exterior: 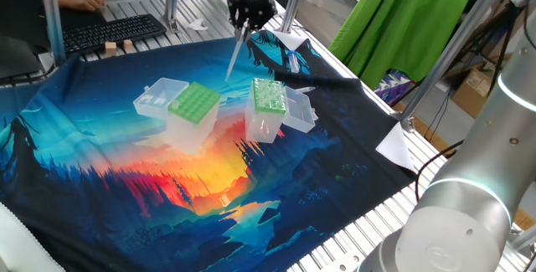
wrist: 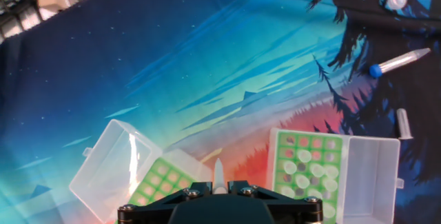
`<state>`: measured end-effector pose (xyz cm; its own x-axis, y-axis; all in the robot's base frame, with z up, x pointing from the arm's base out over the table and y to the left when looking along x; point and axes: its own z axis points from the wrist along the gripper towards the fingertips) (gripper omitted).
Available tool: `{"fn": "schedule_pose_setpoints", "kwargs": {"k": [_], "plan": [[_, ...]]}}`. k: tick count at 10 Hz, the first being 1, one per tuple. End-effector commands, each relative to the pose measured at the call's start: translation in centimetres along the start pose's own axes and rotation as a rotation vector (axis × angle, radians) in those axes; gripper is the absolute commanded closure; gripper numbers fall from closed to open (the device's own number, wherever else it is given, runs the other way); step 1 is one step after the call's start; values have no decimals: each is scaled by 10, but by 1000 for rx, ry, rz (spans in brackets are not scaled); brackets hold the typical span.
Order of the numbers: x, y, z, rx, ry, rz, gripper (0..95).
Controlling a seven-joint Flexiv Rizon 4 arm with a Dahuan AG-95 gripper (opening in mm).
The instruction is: Transfer all large pipette tips from one holder to another
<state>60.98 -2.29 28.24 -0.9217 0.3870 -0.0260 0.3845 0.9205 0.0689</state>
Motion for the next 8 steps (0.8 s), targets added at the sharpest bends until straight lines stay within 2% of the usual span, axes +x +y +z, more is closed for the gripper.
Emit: {"fn": "schedule_pose_setpoints", "kwargs": {"k": [1,2,3,5,6,8], "plan": [[-2,0,0,53,22,10,950],[-2,0,0,68,31,10,950],[-2,0,0,66,48,12,950],[-2,0,0,84,65,15,950],[-2,0,0,115,65,7,950],[-2,0,0,123,65,10,950]]}}
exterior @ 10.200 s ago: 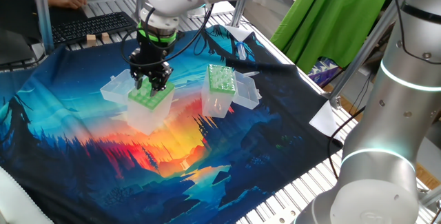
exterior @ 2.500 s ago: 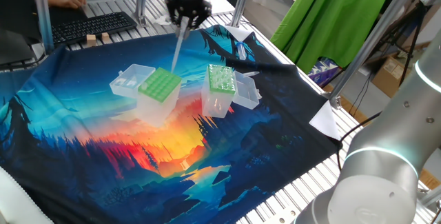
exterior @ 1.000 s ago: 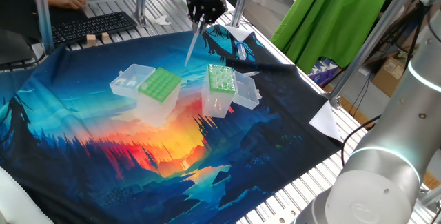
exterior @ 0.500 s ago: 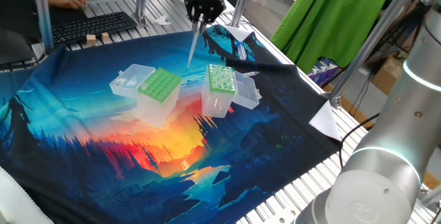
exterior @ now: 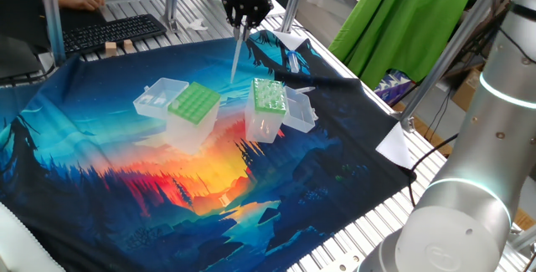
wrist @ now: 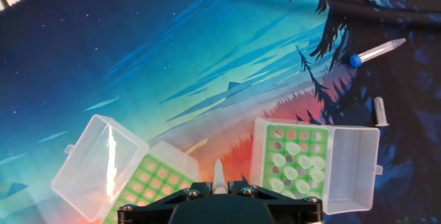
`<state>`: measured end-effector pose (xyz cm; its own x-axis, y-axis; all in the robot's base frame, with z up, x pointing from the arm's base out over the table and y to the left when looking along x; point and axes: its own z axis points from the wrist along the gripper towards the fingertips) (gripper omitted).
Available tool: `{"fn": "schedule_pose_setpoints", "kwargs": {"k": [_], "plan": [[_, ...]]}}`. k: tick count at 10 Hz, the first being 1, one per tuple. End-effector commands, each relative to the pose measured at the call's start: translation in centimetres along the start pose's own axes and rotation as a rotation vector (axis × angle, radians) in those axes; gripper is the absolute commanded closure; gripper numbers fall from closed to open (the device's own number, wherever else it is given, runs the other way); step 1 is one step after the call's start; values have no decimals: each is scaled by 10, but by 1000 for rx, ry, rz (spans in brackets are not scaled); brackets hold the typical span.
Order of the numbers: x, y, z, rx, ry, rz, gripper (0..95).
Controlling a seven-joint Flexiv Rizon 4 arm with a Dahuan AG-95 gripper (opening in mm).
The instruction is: Transfer all large pipette tips from one holder to another
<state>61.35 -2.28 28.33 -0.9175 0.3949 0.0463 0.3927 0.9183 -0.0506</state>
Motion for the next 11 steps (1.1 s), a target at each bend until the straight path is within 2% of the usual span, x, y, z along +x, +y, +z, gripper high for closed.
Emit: {"fn": "schedule_pose_setpoints", "kwargs": {"k": [1,7,9,11], "plan": [[1,-1,1,8,-9,2,950],[1,-1,1,38,-17,-27,950],[1,-1,1,52,-8,-69,950],[1,-7,0,64,-20,-120,950]]}}
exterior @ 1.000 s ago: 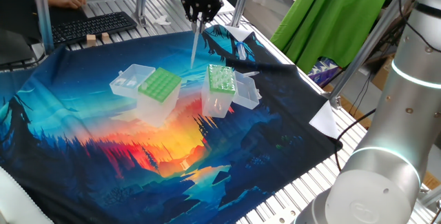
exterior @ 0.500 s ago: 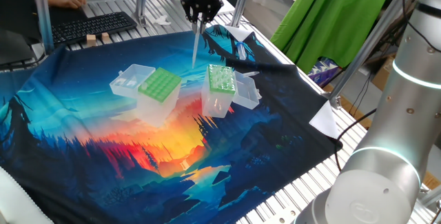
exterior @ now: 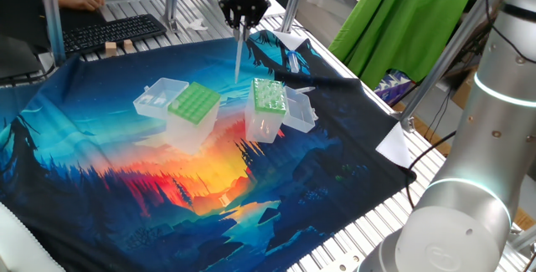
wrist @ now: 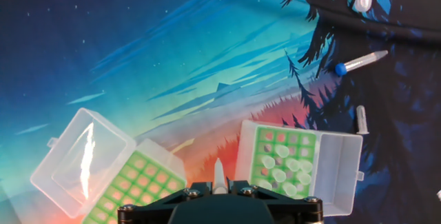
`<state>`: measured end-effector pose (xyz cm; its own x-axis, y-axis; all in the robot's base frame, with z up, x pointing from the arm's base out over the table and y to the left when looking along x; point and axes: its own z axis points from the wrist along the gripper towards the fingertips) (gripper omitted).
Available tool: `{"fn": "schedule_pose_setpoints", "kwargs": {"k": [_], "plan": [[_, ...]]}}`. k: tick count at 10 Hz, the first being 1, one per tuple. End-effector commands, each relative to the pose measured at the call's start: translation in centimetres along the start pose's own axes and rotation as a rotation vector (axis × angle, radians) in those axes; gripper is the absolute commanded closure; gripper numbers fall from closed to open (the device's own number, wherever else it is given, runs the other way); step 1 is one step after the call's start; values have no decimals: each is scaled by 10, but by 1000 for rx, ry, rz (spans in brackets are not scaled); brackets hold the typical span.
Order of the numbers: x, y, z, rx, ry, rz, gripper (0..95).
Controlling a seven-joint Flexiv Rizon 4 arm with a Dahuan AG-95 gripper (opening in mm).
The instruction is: Transfer all large pipette tips from one holder to another
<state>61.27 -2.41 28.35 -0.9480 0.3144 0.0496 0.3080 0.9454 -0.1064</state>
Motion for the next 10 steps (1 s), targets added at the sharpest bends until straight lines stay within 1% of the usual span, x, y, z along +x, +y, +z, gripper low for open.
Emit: {"fn": "schedule_pose_setpoints", "kwargs": {"k": [1,2,3,5,6,7,9,10], "plan": [[2,-11,-2,-4,-17,-42,950],[1,-20,-7,-14,-14,-60,950],[2,-28,-9,-14,-15,-81,950],[4,-51,-5,-25,-20,-124,950],[4,-63,-5,-32,-20,-143,950],[1,-72,-6,-52,-15,-152,950],[-3,-91,-6,-55,-21,-186,950],[-5,-100,-4,-56,-36,-204,950]]}}
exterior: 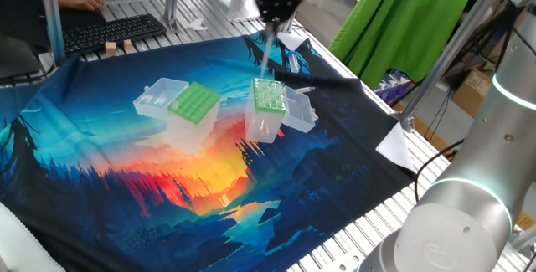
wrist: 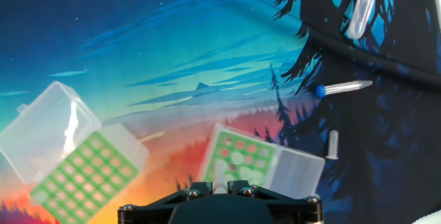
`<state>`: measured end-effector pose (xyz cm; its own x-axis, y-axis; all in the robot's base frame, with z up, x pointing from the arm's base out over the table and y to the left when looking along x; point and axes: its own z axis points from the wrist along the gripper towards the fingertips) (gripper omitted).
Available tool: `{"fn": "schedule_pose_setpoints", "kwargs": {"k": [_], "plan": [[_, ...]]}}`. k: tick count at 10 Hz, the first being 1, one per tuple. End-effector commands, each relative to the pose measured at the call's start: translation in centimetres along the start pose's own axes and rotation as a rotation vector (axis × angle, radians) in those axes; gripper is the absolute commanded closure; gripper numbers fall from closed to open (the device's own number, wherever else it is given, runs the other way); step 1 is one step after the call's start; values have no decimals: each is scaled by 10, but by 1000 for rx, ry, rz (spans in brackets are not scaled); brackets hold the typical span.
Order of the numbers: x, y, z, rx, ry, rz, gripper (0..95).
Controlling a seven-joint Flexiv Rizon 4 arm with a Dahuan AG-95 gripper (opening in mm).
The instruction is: Transfer all large pipette tips from one holder to another
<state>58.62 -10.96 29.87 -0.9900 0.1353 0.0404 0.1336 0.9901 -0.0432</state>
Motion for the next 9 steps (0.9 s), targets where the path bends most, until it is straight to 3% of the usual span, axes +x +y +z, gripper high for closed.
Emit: {"fn": "schedule_pose_setpoints", "kwargs": {"k": [1,5,9], "plan": [[-2,-16,3,-1,-20,-34,950],[-3,-34,11,-6,-33,-68,950],[0,-38,17,-13,-33,-63,950]]}}
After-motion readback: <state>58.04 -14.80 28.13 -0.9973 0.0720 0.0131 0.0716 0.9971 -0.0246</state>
